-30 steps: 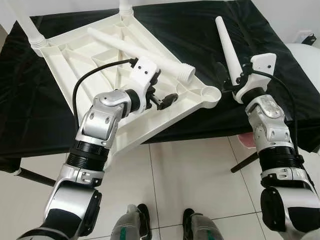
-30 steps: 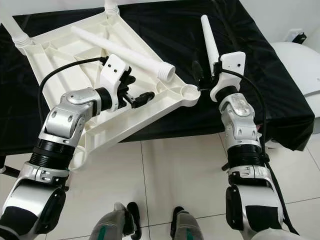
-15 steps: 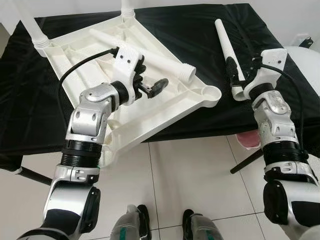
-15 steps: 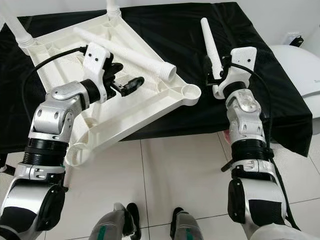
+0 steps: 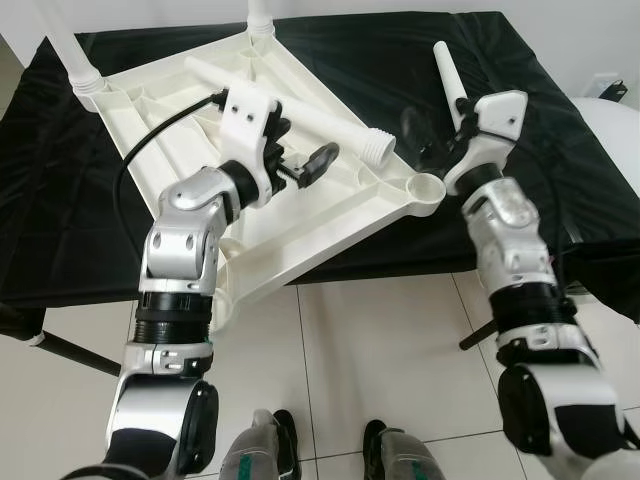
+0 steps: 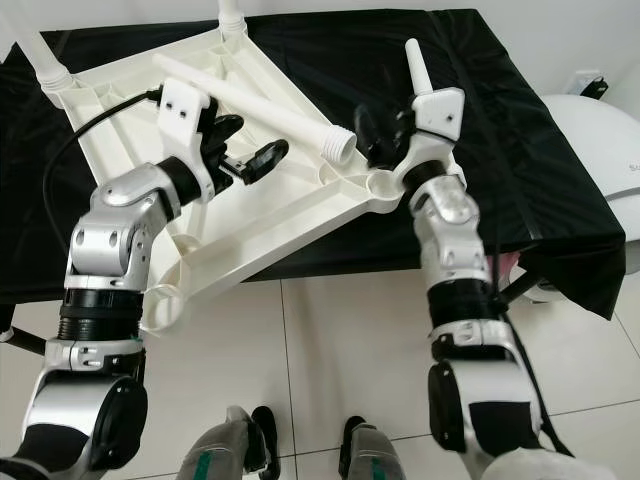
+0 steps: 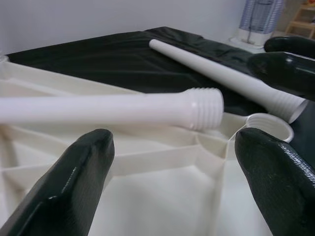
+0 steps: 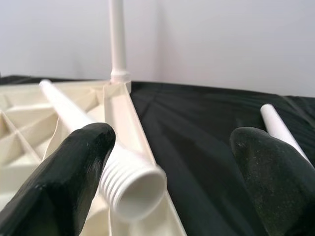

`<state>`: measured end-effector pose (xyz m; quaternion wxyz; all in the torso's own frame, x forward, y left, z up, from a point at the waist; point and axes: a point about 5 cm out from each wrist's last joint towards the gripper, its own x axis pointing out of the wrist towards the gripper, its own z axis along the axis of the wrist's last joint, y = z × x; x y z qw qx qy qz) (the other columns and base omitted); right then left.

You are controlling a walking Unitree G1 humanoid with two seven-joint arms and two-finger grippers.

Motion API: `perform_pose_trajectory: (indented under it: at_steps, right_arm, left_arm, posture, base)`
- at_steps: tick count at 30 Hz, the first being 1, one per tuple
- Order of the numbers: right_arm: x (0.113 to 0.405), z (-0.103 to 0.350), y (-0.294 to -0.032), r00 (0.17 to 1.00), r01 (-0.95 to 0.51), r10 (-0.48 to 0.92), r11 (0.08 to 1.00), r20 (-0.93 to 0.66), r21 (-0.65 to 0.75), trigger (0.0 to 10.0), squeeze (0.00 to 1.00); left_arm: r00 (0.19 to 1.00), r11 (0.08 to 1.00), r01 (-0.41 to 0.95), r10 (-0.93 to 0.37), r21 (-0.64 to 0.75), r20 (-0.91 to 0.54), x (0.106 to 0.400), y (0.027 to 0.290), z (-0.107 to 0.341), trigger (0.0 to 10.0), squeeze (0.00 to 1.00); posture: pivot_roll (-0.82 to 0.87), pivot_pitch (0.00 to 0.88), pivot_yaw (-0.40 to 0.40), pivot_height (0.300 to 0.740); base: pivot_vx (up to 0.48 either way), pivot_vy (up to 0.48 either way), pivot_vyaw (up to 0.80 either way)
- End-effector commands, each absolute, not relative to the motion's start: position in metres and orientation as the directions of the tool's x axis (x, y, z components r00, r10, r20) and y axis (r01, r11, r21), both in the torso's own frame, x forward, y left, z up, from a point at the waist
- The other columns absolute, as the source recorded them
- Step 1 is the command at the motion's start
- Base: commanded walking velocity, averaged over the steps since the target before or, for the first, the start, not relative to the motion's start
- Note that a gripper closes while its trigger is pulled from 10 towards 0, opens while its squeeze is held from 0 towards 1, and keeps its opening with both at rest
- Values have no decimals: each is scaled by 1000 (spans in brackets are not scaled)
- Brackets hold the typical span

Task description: Building children table

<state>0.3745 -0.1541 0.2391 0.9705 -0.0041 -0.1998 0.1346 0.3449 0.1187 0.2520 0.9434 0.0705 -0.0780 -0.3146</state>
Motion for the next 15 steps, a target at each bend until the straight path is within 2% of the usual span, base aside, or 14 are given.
perform_pose_trajectory:
  at_steps: [1, 4, 7, 15]
  right_arm:
    - [372, 238, -160, 886, -220, 232, 973, 401, -76, 10000, 0]
    - [373, 237, -169, 900, -171, 178, 984, 399, -53, 10000, 0]
    - [373, 236, -195, 919, -36, 30, 999, 393, 8, 10000, 0]
    - [371, 242, -206, 911, 13, -13, 1000, 411, 1, 10000, 0]
  left_arm:
    - [956, 971, 205, -226, 126, 184, 351, 139, 253, 10000, 0]
    - [957, 971, 201, -223, 129, 187, 349, 138, 252, 10000, 0]
    - [952, 969, 209, -233, 133, 197, 345, 138, 250, 10000, 0]
    - [937, 962, 259, -272, 87, 218, 339, 136, 247, 10000, 0]
  posture:
    - [-44, 141, 6, 740]
    - [-44, 134, 7, 740]
    - [-52, 125, 8, 740]
    - [-62, 133, 5, 740]
  base:
    - [0, 0, 0]
    - [0, 0, 0]
    - [0, 0, 0]
    - [0, 0, 0]
